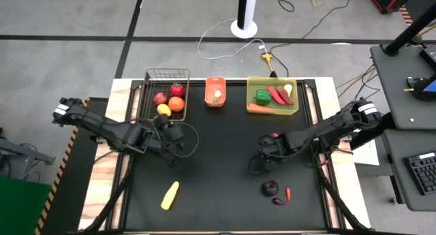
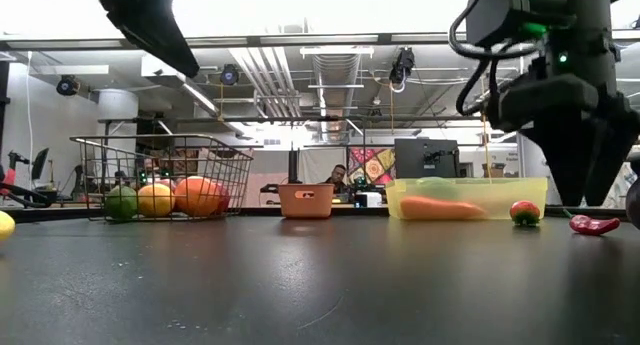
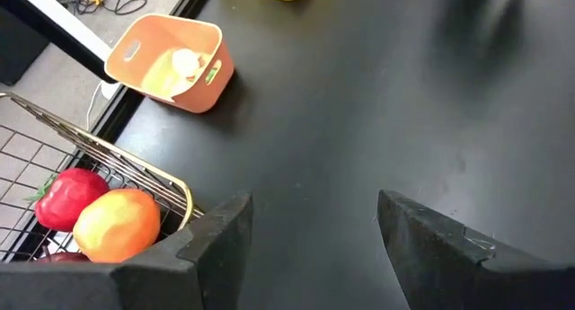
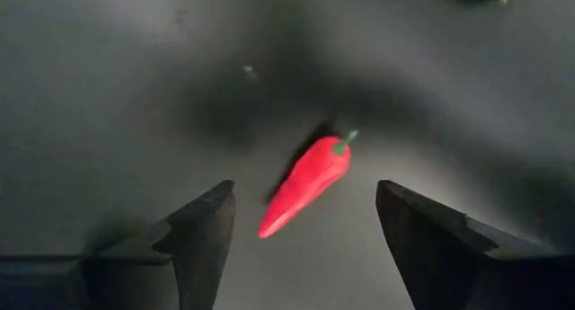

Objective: Sort produce into baskets
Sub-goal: Put the small red chili pepper into the orange bin

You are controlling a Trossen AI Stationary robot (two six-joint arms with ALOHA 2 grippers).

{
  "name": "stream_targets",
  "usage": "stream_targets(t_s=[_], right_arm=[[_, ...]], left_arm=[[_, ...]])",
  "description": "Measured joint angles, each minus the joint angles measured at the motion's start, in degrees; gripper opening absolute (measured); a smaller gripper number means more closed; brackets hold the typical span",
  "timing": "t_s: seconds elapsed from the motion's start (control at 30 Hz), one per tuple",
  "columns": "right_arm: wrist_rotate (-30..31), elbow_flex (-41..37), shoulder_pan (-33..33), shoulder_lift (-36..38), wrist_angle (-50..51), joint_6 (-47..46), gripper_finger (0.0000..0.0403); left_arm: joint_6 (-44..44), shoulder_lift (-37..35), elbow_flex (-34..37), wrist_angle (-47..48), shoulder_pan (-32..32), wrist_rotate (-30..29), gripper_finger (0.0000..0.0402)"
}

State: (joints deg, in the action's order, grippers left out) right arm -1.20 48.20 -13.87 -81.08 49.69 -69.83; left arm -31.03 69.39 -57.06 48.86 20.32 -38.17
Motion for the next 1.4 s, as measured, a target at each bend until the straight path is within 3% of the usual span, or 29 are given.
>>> stream_targets(t_s=[0.7, 1.23, 1.4], right_arm=[[4.0, -4.5, 0.8, 0.0, -6.3, -0.1, 0.0173], [5.0, -5.5, 0.8, 0.0, -7.3, 0.3, 0.0031], [5.6, -5.7, 0.8, 0.0, -7.3, 1.6, 0.0013]], left_arm=[[-0.4, 1.3, 0.0, -0.5, -0.1, -0.4, 0.0221], [-0.6, 1.3, 0.0, -0.5, -0.1, -1.9, 0.0221], [-0.7, 1.3, 0.0, -0.5, -0.1, -1.9, 0.0221]])
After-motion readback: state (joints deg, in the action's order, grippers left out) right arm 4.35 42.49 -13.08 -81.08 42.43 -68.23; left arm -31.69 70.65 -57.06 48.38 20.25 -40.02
